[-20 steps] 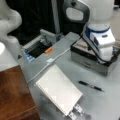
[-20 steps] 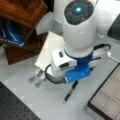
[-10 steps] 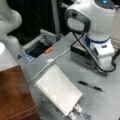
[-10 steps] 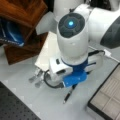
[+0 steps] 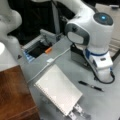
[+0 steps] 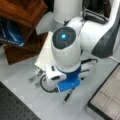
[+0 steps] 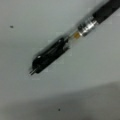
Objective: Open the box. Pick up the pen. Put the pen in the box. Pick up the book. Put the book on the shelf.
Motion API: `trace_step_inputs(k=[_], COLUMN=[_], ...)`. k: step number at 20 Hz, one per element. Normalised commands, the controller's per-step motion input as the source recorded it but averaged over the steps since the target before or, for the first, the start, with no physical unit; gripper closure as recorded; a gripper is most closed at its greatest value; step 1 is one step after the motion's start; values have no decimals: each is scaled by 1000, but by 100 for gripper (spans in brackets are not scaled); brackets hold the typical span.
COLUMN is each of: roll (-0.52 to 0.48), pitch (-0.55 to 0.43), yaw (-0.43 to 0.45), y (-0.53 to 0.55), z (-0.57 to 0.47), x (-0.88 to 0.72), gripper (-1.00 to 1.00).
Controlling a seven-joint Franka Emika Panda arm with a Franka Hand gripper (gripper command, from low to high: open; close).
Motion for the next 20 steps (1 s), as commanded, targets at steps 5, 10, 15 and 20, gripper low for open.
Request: trace_step_inputs(k=[5,10,15,20], roll=[-151,-119,-117,-126], pitch=[-192,-144,-200,-219], yaw=[153,122,129,134], y=[-139,-5,53,10], z=[-279,-200,-216,-235], x=[-169,-203,-160,-82], gripper=[-100,-100,-100,-100])
